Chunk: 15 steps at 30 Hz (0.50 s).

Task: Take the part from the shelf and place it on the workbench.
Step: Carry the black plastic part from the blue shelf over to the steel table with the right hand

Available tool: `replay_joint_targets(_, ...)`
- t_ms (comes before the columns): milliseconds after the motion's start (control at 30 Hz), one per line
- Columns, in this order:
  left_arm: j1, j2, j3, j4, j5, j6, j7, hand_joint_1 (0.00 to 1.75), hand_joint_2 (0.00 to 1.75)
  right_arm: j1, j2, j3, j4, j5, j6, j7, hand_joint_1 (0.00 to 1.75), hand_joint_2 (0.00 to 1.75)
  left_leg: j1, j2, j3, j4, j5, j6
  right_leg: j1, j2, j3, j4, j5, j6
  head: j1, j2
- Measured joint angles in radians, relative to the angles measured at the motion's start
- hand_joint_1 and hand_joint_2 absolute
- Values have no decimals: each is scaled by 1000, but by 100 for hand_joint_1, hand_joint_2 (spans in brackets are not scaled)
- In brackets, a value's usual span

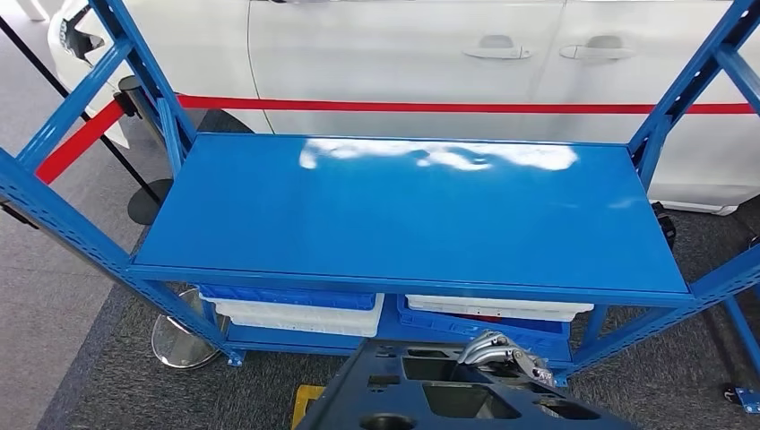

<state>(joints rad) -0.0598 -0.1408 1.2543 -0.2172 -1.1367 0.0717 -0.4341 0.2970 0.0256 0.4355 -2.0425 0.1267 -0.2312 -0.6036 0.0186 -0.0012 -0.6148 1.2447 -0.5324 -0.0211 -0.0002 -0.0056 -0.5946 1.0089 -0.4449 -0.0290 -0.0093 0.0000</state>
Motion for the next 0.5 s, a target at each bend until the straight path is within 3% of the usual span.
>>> replay_joint_targets(33, -1, 1, 0, 0, 0, 0, 0, 0, 0, 4, 0, 0, 1, -1, 0, 0, 175, 175, -3, 0, 56, -69, 12, 8, 2, 0, -13, 6, 7, 2, 0, 0)
replay_joint_targets(100, -4, 3, 0, -1, 1, 0, 0, 0, 0, 8, 0, 0, 2, -8, 1, 0, 175, 175, -10, -2, 149, -206, -1, 19, 5, 1, -28, 13, 22, 11, 1, 0)
replay_joint_targets(167, -5, 3, 2, -1, 3, 0, 0, 0, 0, 13, 0, 0, 2, -25, 8, -1, 175, 175, -16, -1, 173, -258, -11, 26, 3, 4, -32, 11, 39, 24, 1, 0)
replay_joint_targets(233, -4, 2, 4, -1, 6, 0, 0, 0, 0, 22, 0, -3, 2, -45, 18, -3, 175, 175, -12, 10, 161, -266, 11, 38, 0, 9, -39, 14, 37, 36, 0, 0)
replay_joint_targets(267, -4, 1, 7, -1, 7, 0, 0, 0, 0, 28, 1, -6, 2, -51, 21, -4, 175, 175, -9, 18, 151, -271, 24, 46, -2, 11, -48, 34, 10, 42, 3, 0)
replay_joint_targets(333, -3, 0, 11, -1, 11, 0, 0, 0, 0, 39, 1, -13, 3, -56, 25, -6, 175, 175, -8, 34, 124, -273, 47, 57, -7, 12, -77, 126, -88, 52, 8, 0)
replay_joint_targets(367, -3, 0, 14, -1, 12, 0, 0, 0, 0, 44, 1, -15, 4, -57, 25, -6, 175, 175, -8, 43, 109, -272, 58, 59, -11, 12, -91, 189, -131, 57, 11, 0)
replay_joint_targets(400, -2, 0, 15, -1, 12, 0, 0, 0, 0, 47, 1, -17, 4, -58, 25, -6, 175, 175, -8, 51, 94, -269, 68, 58, -14, 11, -98, 242, -151, 63, 11, 0)
replay_joint_targets(433, -2, 0, 17, -1, 12, 0, 0, 0, 0, 51, 1, -19, 4, -59, 25, -7, 175, 175, -8, 61, 79, -265, 77, 56, -18, 10, -94, 274, -146, 68, 11, 0)
replay_joint_targets(467, -2, 0, 18, -1, 12, -1, 0, 0, 0, 53, 1, -21, 5, -60, 25, -7, 175, 175, -7, 71, 62, -259, 86, 53, -21, 7, -76, 275, -121, 73, 11, 0)
replay_joint_targets(500, -3, 0, 18, -1, 12, -1, 0, 0, 0, 55, 1, -22, 5, -60, 25, -7, 175, 175, -7, 80, 46, -250, 92, 49, -25, 0, -40, 243, -89, 76, 11, 0)
